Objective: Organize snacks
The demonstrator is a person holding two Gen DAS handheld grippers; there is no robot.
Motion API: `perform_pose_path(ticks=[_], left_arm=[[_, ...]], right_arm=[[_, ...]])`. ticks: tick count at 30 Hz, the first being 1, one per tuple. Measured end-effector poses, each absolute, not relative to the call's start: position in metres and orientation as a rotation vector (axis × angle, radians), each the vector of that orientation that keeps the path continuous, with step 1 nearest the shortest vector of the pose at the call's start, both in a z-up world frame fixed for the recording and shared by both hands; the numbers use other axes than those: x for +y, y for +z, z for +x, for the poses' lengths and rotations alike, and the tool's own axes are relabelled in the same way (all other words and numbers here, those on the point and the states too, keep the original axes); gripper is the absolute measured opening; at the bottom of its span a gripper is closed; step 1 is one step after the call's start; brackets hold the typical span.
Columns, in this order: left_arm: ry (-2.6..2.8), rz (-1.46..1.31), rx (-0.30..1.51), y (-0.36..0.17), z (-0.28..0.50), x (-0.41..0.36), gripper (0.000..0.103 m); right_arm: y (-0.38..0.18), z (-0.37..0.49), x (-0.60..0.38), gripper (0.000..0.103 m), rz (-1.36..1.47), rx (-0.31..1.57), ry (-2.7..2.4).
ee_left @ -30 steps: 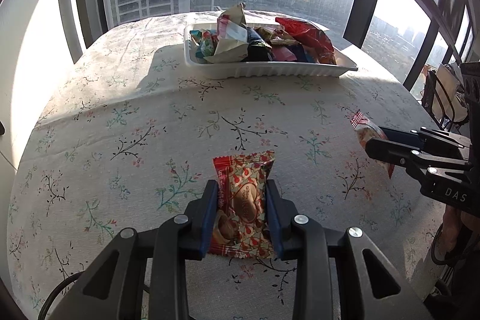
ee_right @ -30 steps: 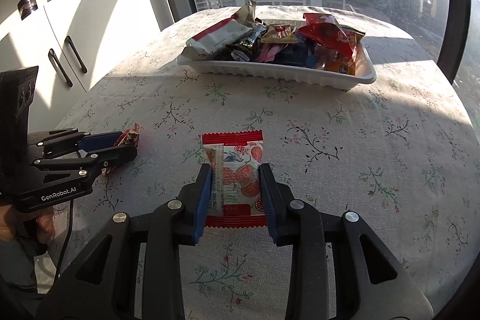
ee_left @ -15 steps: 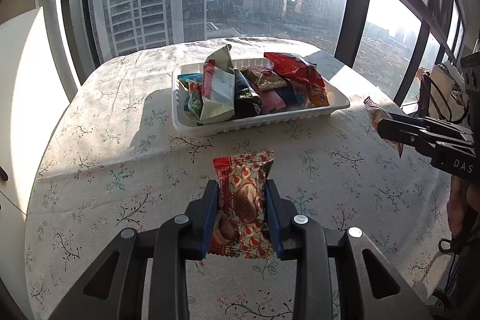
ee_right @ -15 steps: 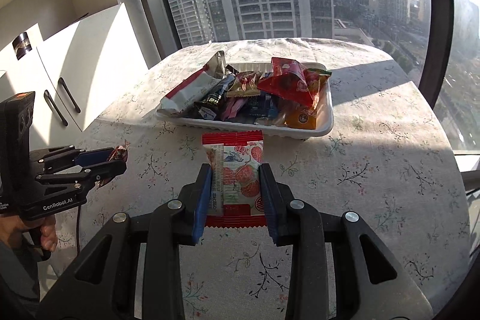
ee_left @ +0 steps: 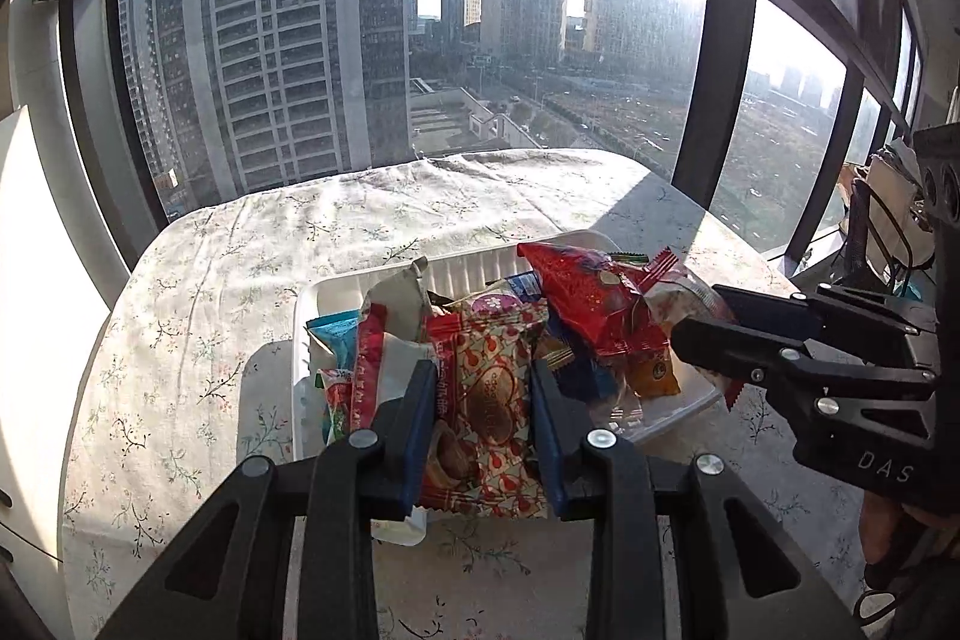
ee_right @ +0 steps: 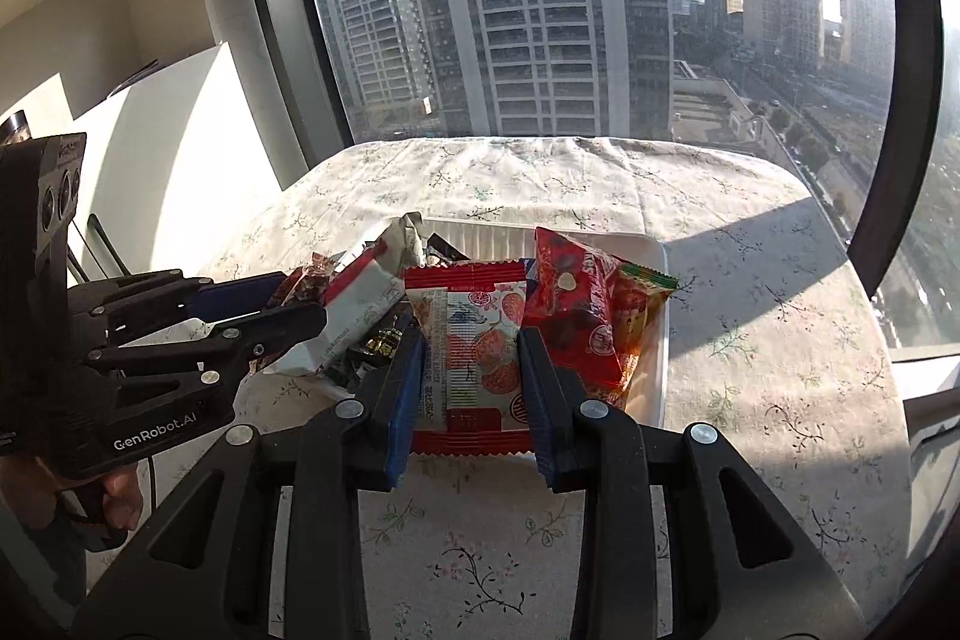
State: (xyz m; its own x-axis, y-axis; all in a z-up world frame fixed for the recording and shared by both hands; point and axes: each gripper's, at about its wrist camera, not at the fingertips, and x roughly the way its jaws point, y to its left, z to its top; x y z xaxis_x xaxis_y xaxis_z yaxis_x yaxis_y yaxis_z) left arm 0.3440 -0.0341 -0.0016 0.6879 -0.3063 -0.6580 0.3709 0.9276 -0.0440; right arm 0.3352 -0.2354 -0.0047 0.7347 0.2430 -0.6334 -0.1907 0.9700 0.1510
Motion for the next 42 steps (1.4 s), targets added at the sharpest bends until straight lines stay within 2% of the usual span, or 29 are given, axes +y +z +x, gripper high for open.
perform_pose_path(ticks=[12,31,39,41,42], left_arm=[[-0.333,0.097,0.762,-0.049,0.399,-0.057,0.034],[-0.354,0.109,0.738,-0.062,0.397,-0.063,0.047],[-0.346,0.098,0.705,-0.054,0.393,-0.061,0.063],[-0.345,0.091,0.695,-0.049,0.392,-0.06,0.068],[-0.345,0.085,0.69,-0.046,0.391,-0.059,0.072]], right_arm=[[-0.033,0.423,-0.231,0.03,0.023,0.757,0.19],[-0.063,0.427,-0.232,0.03,0.016,0.727,0.182],[-0.056,0.419,-0.238,0.03,0.03,0.707,0.169],[-0.052,0.417,-0.239,0.035,0.024,0.696,0.164],[-0.047,0.416,-0.24,0.044,0.021,0.688,0.167]])
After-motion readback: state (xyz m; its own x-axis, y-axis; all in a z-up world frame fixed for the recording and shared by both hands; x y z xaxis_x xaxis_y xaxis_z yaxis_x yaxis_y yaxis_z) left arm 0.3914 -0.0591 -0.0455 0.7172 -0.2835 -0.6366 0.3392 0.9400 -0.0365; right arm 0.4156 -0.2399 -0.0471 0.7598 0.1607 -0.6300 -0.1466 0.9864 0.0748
